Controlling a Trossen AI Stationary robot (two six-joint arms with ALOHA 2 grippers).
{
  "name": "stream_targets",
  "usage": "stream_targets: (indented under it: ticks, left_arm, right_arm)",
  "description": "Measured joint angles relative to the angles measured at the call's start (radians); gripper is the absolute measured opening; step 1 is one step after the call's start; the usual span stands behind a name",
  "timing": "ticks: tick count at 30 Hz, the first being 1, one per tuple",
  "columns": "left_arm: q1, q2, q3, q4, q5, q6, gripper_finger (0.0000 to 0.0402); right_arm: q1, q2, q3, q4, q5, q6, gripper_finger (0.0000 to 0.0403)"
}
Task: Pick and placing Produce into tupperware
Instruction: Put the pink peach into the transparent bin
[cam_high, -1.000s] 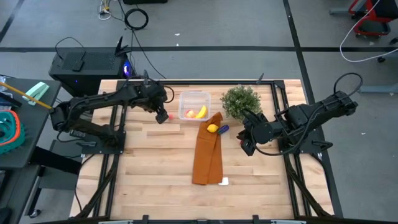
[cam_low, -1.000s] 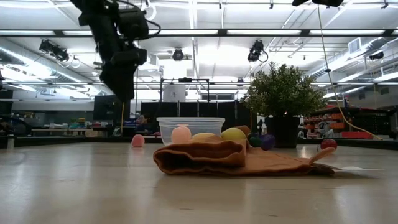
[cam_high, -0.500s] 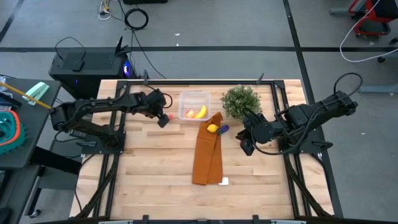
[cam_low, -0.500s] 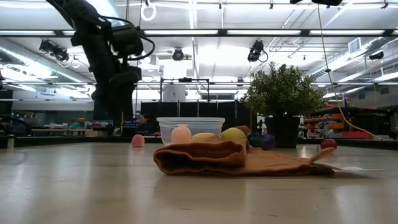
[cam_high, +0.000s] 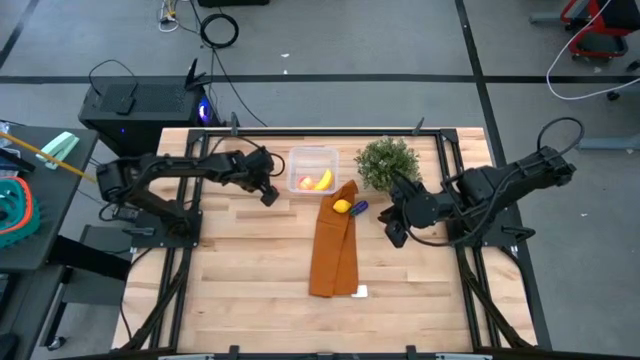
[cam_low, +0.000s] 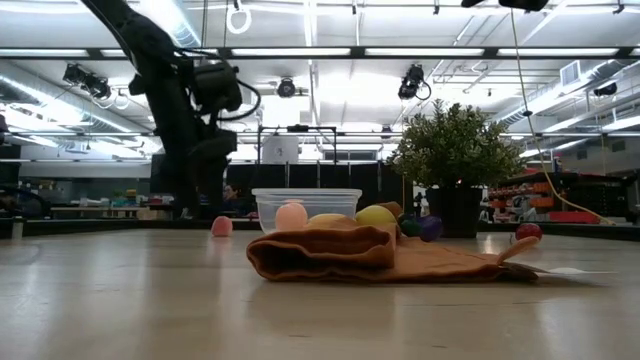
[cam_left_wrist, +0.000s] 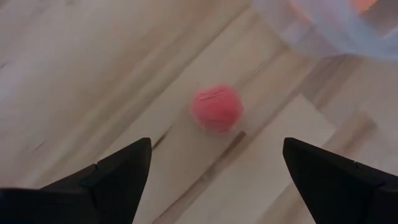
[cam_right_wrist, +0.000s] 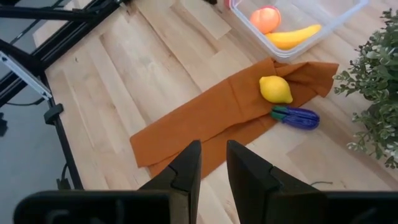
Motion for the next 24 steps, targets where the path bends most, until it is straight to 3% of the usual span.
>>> stream_targets:
  ticks: [24]
  left_arm:
    - [0.002,0.149,0.002,0.141,0.019,0.088,0.0369]
  right_arm:
    - [-0.015,0.0,0.0,0.003,-0.005,-0.001,0.0083]
